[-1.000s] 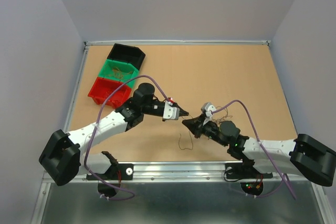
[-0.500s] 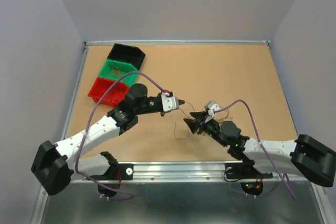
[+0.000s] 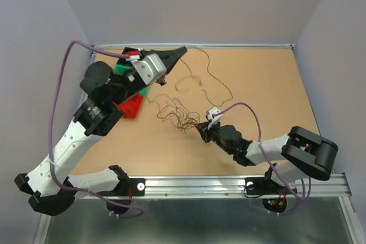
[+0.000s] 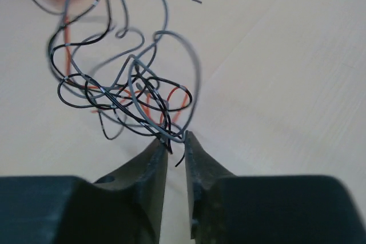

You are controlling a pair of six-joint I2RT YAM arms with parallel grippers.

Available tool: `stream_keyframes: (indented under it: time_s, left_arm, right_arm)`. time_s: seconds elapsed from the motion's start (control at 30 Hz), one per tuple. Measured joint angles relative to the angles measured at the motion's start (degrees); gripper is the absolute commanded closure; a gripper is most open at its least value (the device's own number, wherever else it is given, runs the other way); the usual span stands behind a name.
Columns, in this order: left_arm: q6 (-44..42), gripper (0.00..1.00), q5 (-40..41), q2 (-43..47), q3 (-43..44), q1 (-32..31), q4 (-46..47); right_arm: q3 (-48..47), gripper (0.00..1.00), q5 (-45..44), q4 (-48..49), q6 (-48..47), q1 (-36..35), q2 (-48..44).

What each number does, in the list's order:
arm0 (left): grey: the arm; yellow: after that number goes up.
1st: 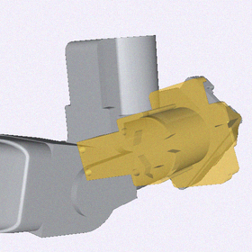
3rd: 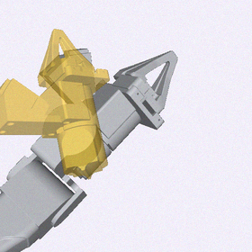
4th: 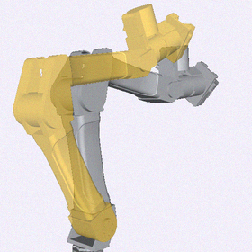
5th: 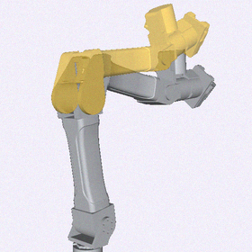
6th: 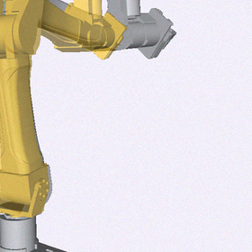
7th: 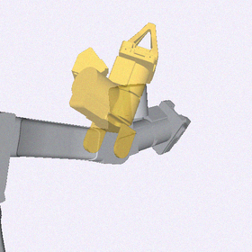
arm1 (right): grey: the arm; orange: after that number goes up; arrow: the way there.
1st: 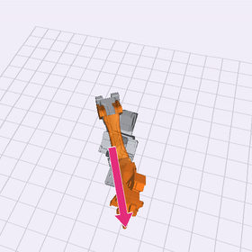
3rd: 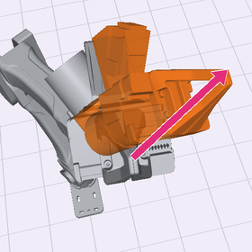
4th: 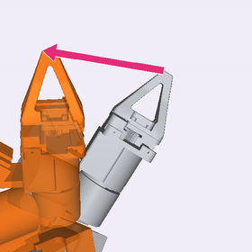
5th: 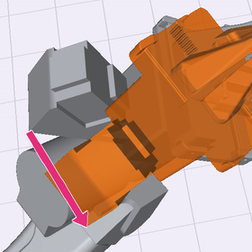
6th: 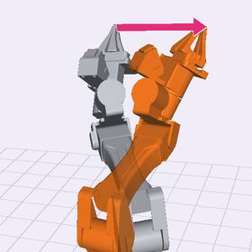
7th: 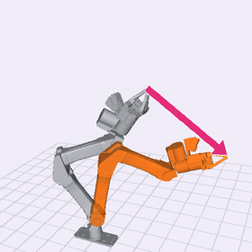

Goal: Untangle the cables

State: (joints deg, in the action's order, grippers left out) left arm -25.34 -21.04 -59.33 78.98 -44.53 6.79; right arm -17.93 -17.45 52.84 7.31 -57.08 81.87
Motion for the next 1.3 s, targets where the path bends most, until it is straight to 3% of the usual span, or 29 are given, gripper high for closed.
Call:
stream_keyframes:
  time_s: [0.03,0.13,0.3,0.43,0.57,0.77,0.97,1.3]
  left_arm:
    - [0.2,1.0,1.3,-1.0,4.3,0.0,-1.0]
    - [0.3,1.0,5.0,-1.9,10.3,0.0,-1.8]
    - [0.3,1.0,14.2,-1.8,11.6,0.0,-2.0]
    - [0.3,1.0,25.2,-2.8,11.6,0.0,-1.2]
    - [-0.2,1.0,29.4,-2.8,10.4,0.0,-1.2]
    - [-3.7,1.0,34.9,1.4,-1.4,0.3,1.5]
    - [-5.0,1.0,36.6,5.3,-15.9,5.0,3.6]
    - [-0.3,1.0,27.1,10.8,-31.0,27.6,6.8]
  right_arm:
    - [-0.7,0.99,-0.2,0.0,0.1,0.0,1.1]
    - [-2.6,0.99,-1.2,0.0,0.1,0.0,4.4]
    - [-2.7,0.99,-3.8,-0.1,0.5,0.0,3.9]
    - [-0.1,1.0,-8.8,0.2,1.9,0.2,-2.7]
    - [4.9,0.99,-12.5,0.8,2.9,0.4,-12.0]
    - [12.7,0.99,-15.4,-0.2,3.0,0.5,-28.2]
    - [14.0,1.0,-16.7,-4.0,3.0,0.5,-37.5]
    - [14.0,1.0,-17.3,-9.2,3.0,0.5,-42.8]
